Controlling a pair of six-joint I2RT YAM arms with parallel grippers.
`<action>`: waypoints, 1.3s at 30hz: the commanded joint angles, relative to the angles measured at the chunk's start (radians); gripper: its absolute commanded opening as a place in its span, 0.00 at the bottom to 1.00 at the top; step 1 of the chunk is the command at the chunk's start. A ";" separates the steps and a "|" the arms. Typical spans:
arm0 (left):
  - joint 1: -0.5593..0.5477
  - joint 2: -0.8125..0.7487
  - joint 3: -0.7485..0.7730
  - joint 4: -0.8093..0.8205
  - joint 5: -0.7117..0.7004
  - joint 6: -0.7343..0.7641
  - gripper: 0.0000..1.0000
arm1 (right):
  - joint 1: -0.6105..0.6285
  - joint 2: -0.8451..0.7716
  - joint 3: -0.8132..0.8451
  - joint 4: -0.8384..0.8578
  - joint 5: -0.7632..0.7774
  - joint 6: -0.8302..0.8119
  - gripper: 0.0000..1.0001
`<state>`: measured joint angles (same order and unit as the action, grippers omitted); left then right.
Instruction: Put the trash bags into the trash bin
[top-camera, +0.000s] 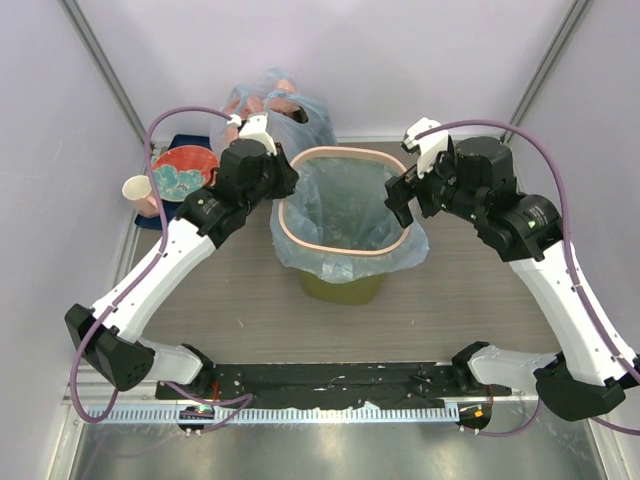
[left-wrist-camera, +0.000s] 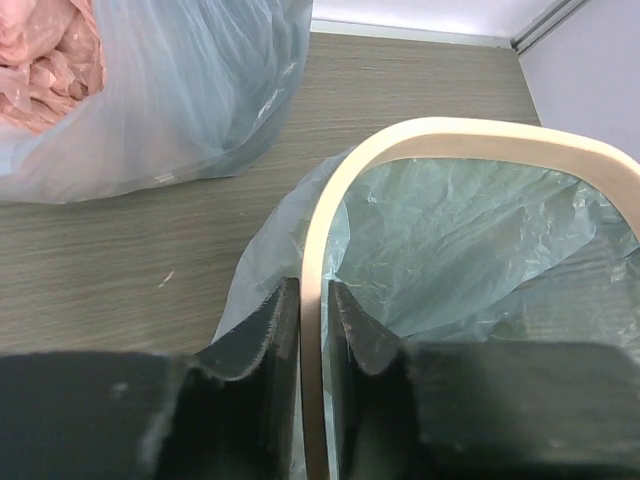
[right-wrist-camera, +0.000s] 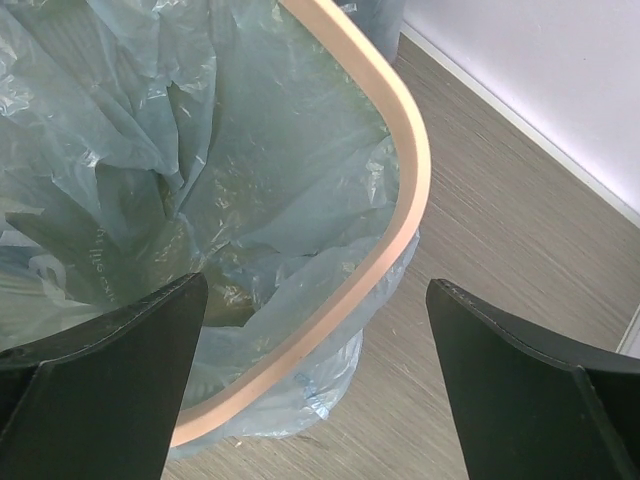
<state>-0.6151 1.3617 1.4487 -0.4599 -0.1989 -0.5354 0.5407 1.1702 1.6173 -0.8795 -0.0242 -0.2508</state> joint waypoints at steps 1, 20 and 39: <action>-0.008 -0.013 0.012 -0.011 -0.013 0.044 0.29 | -0.047 -0.006 0.029 0.045 -0.088 0.036 0.98; 0.243 -0.194 0.010 0.156 0.778 0.344 0.82 | -0.130 0.062 0.154 -0.042 -0.416 0.039 0.99; 0.308 -0.231 -0.369 0.569 1.153 0.397 0.67 | -0.301 0.174 0.064 -0.085 -0.720 -0.041 0.92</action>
<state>-0.2920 1.1454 1.0851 0.0616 0.9459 -0.2394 0.2382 1.3460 1.7237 -0.9680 -0.6720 -0.2417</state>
